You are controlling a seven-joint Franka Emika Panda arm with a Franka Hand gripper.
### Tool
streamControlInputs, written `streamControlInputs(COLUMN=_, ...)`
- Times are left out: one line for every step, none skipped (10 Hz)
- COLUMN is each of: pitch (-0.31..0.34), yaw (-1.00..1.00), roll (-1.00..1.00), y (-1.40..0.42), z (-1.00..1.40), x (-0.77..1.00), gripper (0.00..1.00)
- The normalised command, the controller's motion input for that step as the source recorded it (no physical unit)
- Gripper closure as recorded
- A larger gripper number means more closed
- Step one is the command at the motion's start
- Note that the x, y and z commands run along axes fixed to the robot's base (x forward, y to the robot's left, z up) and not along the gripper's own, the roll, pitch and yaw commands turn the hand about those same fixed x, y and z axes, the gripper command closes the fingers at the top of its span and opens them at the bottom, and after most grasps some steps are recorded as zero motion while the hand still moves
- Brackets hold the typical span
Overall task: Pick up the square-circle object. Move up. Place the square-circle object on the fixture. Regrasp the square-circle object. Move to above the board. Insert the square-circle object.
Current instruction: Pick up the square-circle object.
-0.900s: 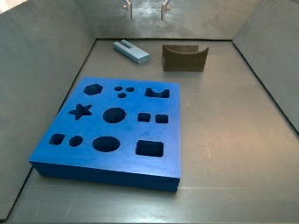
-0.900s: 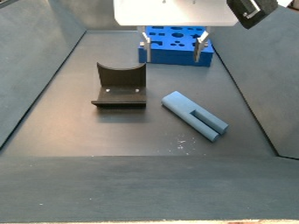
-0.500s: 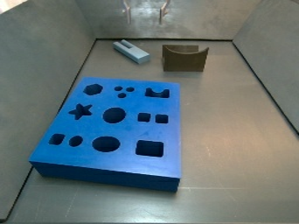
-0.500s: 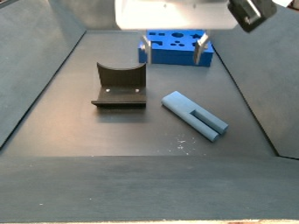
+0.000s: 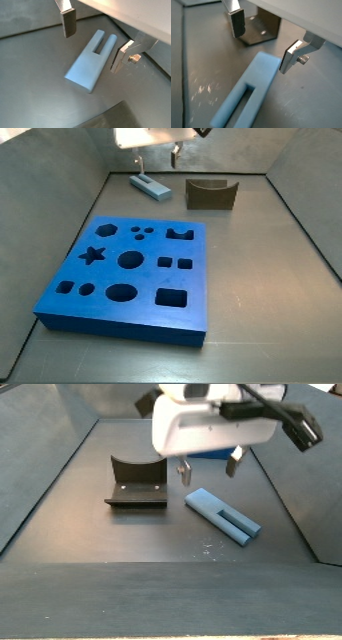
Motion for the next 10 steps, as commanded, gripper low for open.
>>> streamControlInputs(pitch=0.006, yaw=0.49, roll=0.52, y=0.40, z=-0.56, x=-0.01, gripper=0.00)
streamControlInputs(pitch=0.194, yaw=0.41, roll=0.61, y=0.40, z=-0.47, x=0.00, gripper=0.00)
streamControlInputs(pitch=0.283, yaw=0.38, roll=0.58, y=0.34, z=-0.47, x=0.00, gripper=0.00)
streamControlInputs(pitch=0.200, yaw=0.41, roll=0.56, y=0.16, z=-0.53, x=0.00, gripper=0.00)
streamControlInputs(pitch=0.171, yaw=0.35, roll=0.55, y=0.00, z=-0.57, x=0.00, gripper=0.00)
streamControlInputs(pitch=0.154, yaw=0.37, roll=0.49, y=0.00, z=-0.63, x=-0.03, gripper=0.00)
streamControlInputs(pitch=0.211, yaw=0.40, roll=0.43, y=-0.05, z=-0.52, x=0.00, gripper=0.00)
streamControlInputs(pitch=0.123, yaw=0.41, roll=0.42, y=-0.09, z=-0.45, x=-0.10, gripper=0.00)
streamControlInputs(pitch=0.043, yaw=0.45, roll=0.40, y=-0.02, z=-0.41, x=-0.23, gripper=0.00)
streamControlInputs(pitch=0.000, yaw=0.47, roll=0.38, y=0.00, z=-0.35, x=-0.29, gripper=0.00)
